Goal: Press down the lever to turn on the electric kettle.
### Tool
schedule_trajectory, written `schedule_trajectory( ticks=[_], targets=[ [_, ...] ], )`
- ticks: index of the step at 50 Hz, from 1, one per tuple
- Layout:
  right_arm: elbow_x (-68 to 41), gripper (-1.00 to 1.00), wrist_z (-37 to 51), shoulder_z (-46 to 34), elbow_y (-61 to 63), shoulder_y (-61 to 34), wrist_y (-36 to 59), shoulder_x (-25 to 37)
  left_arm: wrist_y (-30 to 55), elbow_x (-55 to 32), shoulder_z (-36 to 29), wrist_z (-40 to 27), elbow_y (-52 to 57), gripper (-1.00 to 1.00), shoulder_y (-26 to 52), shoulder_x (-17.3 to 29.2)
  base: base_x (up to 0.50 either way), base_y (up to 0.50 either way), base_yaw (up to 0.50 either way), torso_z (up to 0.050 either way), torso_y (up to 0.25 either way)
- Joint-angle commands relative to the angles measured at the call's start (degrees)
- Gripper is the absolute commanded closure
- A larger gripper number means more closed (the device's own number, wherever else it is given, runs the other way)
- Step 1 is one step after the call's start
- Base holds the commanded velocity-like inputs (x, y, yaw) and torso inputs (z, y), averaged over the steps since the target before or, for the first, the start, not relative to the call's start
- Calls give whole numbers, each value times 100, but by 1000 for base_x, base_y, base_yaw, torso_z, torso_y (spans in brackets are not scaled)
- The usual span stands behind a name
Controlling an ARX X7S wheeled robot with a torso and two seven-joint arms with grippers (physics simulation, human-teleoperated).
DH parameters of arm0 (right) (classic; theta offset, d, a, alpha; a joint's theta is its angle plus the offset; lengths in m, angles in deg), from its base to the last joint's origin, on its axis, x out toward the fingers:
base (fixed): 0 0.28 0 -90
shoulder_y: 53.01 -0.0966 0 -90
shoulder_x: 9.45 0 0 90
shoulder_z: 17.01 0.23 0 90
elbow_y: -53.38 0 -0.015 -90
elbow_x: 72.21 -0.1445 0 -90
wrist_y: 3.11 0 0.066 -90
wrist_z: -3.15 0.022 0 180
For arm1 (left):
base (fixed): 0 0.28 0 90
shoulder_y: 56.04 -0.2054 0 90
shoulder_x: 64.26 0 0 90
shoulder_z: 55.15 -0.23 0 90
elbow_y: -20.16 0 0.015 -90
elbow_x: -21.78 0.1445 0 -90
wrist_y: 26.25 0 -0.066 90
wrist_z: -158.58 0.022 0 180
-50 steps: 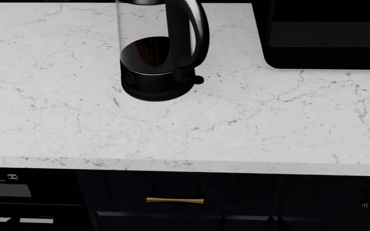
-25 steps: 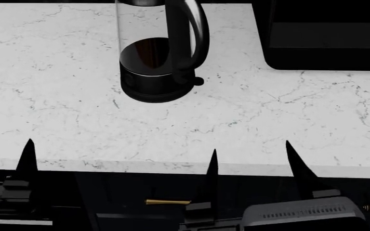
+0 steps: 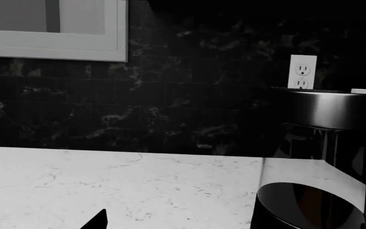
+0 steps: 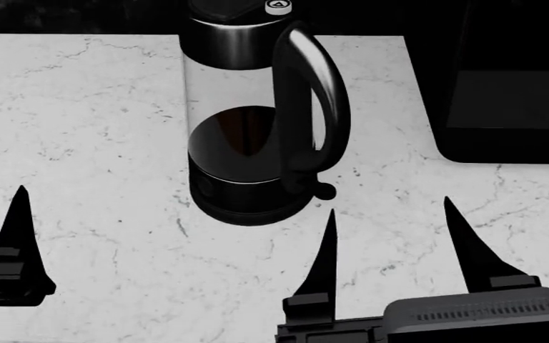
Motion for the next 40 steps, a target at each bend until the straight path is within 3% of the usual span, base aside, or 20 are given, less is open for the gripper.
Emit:
schedule_trajectory(
  ticks=[1, 5, 14, 31, 32, 40],
  targets=[
    [-261, -100, -6, 345, 137, -14, 264, 66, 38, 68, -71, -58, -126, -100, 119, 50, 23, 0, 0, 0, 0],
    [-375, -100, -12, 464, 164, -66, 341, 55, 358, -123, 70, -149, 90, -100, 249, 108, 135, 0, 0, 0, 0],
    [-443, -100, 6, 577, 224, -5, 321, 82, 13, -115, -8, 69, -123, -100, 103, 99, 459, 0, 0, 0, 0],
    [-781, -100, -140, 843, -122, -270, 641, 207, -75, -92, 38, 56, -56, -100, 71, 223, 0, 0, 0, 0, 0],
    [-793, 100, -163, 861, -192, -303, 604, 213, -74, -94, 47, 43, -37, -100, 77, 224, 0, 0, 0, 0, 0],
    [-875, 100, -183, 925, -403, -645, 950, 330, -197, 98, -98, 7, -91, -100, 66, 252, 0, 0, 0, 0, 0]
  ],
)
